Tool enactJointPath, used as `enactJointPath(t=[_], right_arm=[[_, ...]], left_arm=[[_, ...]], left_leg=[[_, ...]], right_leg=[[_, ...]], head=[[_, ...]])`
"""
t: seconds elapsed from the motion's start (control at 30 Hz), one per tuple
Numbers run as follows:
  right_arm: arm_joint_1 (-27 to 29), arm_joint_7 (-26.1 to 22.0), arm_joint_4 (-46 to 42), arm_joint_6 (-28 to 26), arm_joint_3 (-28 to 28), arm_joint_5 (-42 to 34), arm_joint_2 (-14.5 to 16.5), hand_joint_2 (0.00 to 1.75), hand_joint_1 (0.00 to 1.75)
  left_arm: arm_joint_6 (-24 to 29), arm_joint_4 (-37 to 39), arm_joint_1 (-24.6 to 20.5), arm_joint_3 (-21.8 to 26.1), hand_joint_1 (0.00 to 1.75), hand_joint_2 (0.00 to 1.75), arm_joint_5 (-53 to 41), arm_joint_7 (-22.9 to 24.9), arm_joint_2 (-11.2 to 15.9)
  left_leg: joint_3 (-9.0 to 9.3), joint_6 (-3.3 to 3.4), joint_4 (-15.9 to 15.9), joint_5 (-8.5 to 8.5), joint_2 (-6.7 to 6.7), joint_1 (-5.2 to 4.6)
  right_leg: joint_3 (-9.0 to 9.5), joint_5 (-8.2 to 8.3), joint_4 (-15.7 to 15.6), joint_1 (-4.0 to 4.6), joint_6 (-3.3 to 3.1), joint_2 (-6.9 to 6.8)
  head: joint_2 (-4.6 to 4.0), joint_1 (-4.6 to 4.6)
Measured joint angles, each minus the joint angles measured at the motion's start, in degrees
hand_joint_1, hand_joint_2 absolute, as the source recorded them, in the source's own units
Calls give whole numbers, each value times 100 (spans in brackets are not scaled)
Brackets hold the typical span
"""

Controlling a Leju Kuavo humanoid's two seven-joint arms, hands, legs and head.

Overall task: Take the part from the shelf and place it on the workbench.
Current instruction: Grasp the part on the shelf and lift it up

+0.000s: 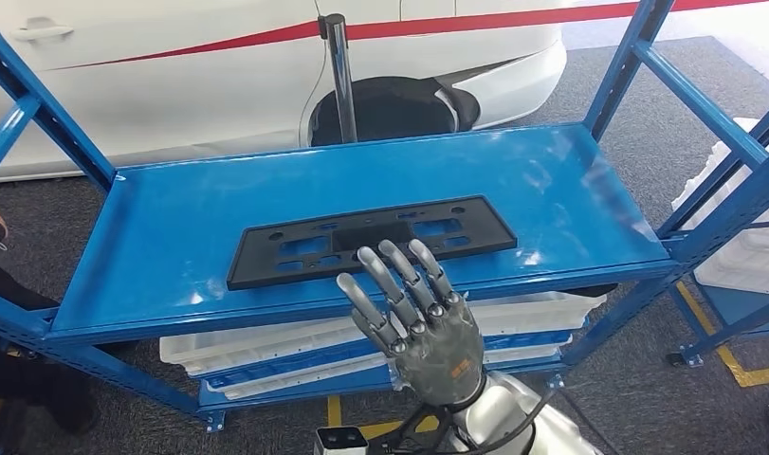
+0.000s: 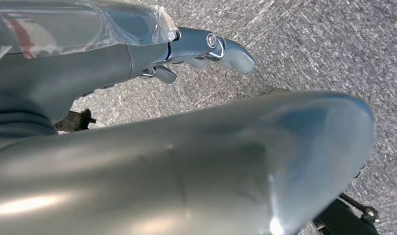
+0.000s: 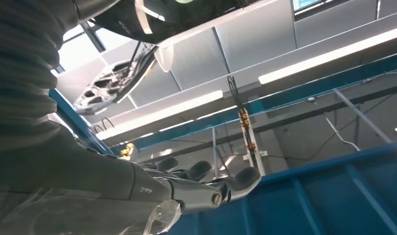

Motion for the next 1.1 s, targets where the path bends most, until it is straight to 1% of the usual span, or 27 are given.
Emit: enactJointPath(t=[0.1,0.13,0.17,0.23,0.3,0.33,0.47,0.6,0.87,1.0,1.1], right_arm=[[-827,1022,147,582,778,3,-136,175,0],[-1041,1218,202,724,1072,3,-163,175,0],[-1179,1283,259,809,1336,4,-184,175,0],[-1291,1185,389,876,1766,5,-216,175,0],[-1299,1007,533,882,2054,5,-242,175,0],[-1278,904,606,879,2144,5,-257,175,0],[-1069,520,919,850,2299,4,-290,175,0],[-866,364,1162,810,2327,4,-303,175,0],[-612,279,1458,658,2269,3,-304,175,0],[-481,392,1575,500,2105,3,-311,175,0],[-370,473,1597,435,1835,3,-341,175,0]], left_arm=[[-52,0,-25,-69,0,0,-1,-13,0],[-67,0,-38,-88,0,0,-1,-15,0],[-78,0,-51,-103,0,0,-1,-15,0],[-92,0,-62,-134,0,87,-1,-19,0],[-87,0,-64,-166,0,175,-1,-44,0],[-78,0,-67,-184,0,175,-1,-69,0],[-105,0,-76,-216,0,0,33,-198,0],[-181,0,-78,-217,0,0,98,-297,0],[-204,0,-82,-217,0,0,149,-313,0],[-152,0,-83,-216,0,0,232,-312,0],[-103,0,-78,-215,0,0,291,-329,0]], left_leg=[[-1,3,0,4,0,-1],[-1,3,0,5,-4,-1],[-3,4,0,6,-9,-1],[-10,5,0,8,-19,0],[-14,5,1,9,-19,0],[-15,5,1,9,-17,0],[-18,6,1,7,-16,-6],[-18,8,1,6,-15,-11],[-16,8,1,7,-15,-10],[-15,8,1,7,-15,-11],[-16,8,2,7,-15,-11]], right_leg=[[-6,7,0,-5,5,3],[-7,8,0,-4,5,3],[-7,8,0,-2,5,-1],[-10,7,0,0,5,-9],[-14,7,0,1,5,-10],[-14,7,0,2,5,-10],[-15,6,-3,2,7,-10],[-15,6,-5,0,8,-10],[-14,6,-5,-7,8,-10],[-14,6,-5,-6,8,-9],[-14,6,-5,-7,8,-9]], head=[[0,0],[0,0],[0,0],[0,0],[0,0],[0,0],[0,0],[0,0],[0,0],[0,0],[0,0]])
